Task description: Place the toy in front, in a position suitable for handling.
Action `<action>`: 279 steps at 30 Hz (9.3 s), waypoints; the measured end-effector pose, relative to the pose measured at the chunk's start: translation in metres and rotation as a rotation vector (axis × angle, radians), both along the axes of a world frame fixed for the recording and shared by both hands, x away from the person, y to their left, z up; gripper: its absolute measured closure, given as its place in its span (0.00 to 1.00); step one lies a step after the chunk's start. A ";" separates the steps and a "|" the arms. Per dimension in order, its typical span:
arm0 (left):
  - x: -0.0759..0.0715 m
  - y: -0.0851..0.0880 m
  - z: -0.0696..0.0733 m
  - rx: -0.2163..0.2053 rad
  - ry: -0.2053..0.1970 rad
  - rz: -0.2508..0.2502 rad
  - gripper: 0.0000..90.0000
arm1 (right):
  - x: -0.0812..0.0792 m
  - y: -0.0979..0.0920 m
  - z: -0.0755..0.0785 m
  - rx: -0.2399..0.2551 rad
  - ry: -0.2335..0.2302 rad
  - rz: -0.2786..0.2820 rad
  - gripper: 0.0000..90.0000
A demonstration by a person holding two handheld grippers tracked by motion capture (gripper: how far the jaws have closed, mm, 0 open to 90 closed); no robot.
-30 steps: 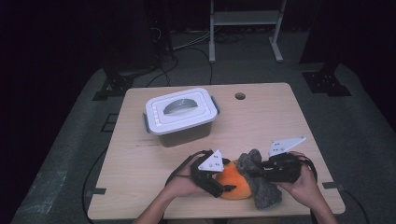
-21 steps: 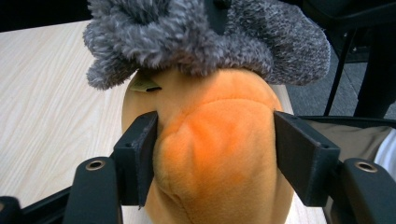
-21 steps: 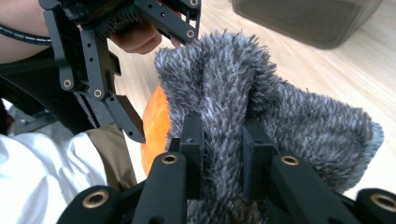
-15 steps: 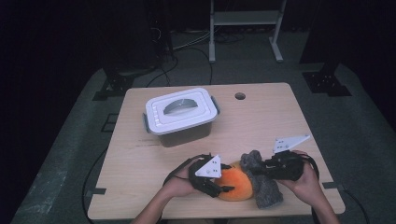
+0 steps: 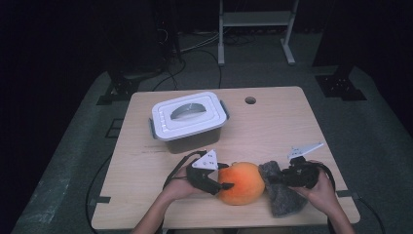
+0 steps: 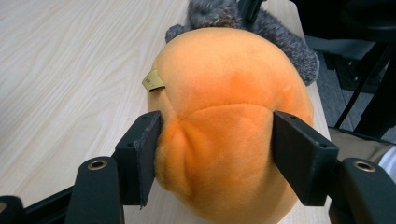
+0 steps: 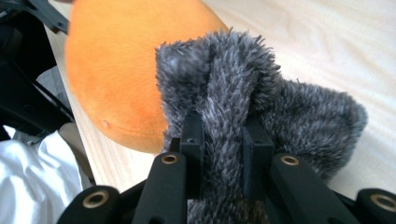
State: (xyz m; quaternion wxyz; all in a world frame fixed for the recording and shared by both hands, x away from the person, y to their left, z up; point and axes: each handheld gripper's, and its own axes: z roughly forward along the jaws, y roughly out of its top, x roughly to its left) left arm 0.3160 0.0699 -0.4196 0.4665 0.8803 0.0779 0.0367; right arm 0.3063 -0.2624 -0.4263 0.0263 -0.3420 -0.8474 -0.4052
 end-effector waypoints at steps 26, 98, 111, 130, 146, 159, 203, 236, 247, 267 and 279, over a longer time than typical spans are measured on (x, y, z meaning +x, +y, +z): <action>0.006 0.004 0.001 -0.019 0.003 0.064 0.19 | -0.020 0.038 0.022 -0.025 -0.119 0.119 0.82; -0.008 -0.020 0.013 -0.085 0.037 0.125 0.42 | -0.030 0.036 0.052 0.019 -0.265 0.035 0.83; -0.015 -0.023 0.017 -0.074 -0.014 0.058 0.43 | -0.034 0.047 0.054 0.029 -0.249 0.085 0.83; -0.013 -0.022 0.019 -0.045 0.010 0.057 0.34 | -0.022 0.039 0.038 0.015 -0.170 0.050 0.82; -0.014 -0.026 0.019 -0.018 0.012 0.060 0.24 | -0.021 0.038 0.036 0.029 -0.165 0.038 0.82; -0.014 -0.019 0.015 -0.015 -0.021 0.014 0.37 | -0.018 0.032 0.036 0.003 -0.167 0.027 0.82; -0.014 -0.016 0.019 -0.009 -0.052 -0.043 0.46 | -0.023 0.045 0.035 0.057 -0.138 0.099 0.81; -0.010 -0.002 0.017 0.049 -0.016 -0.108 0.39 | -0.027 0.067 0.037 0.018 -0.174 0.141 0.81; -0.004 0.006 0.015 0.045 0.027 -0.089 0.33 | -0.018 0.047 0.009 0.017 -0.038 0.134 0.80; -0.006 0.001 0.013 0.003 -0.132 -0.048 0.38 | -0.014 0.043 0.028 0.019 -0.148 0.065 0.82; -0.007 0.006 0.010 0.007 -0.113 -0.103 0.44 | -0.015 0.044 0.024 0.026 -0.127 0.084 0.81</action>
